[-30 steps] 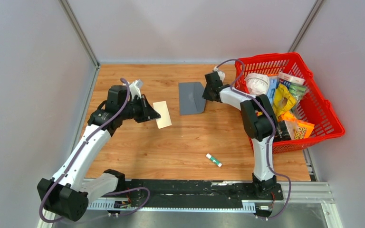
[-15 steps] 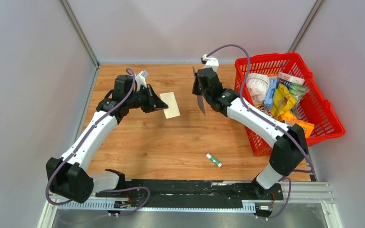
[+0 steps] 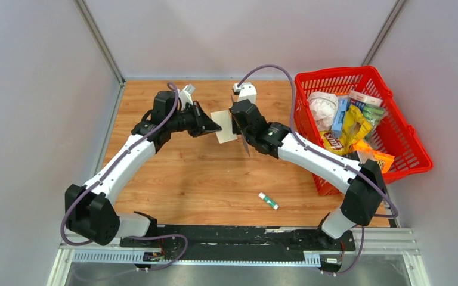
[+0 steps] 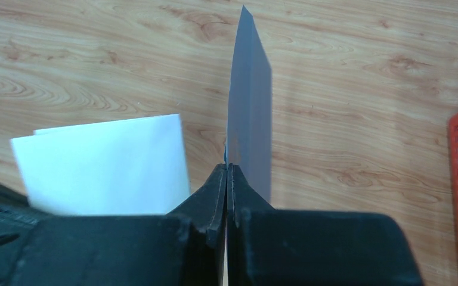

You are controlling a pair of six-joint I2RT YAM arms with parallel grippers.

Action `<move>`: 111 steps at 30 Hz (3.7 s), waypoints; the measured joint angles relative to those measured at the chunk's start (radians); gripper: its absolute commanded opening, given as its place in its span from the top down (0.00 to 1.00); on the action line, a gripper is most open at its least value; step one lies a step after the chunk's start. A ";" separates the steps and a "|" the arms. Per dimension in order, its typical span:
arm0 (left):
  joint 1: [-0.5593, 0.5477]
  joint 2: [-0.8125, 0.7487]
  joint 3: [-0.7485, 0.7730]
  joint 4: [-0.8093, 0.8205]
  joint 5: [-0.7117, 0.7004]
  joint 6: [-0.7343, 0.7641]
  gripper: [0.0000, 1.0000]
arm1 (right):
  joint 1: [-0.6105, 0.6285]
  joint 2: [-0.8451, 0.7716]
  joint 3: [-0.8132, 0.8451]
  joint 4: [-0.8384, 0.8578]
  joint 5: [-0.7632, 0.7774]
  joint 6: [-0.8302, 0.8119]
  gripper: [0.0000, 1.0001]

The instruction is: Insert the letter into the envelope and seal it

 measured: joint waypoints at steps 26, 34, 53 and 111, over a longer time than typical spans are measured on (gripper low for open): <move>-0.001 0.135 -0.080 0.129 -0.059 -0.062 1.00 | 0.068 0.054 0.011 0.000 -0.109 0.066 1.00; 0.001 0.149 -0.097 0.159 -0.055 -0.071 1.00 | 0.066 0.083 0.018 0.000 -0.136 0.072 1.00; 0.002 0.323 -0.018 0.018 -0.078 -0.022 1.00 | -0.096 0.081 -0.112 0.110 -0.489 0.246 1.00; 0.066 0.279 -0.157 0.135 0.028 -0.153 1.00 | -0.036 0.081 -0.166 0.179 -0.500 0.264 1.00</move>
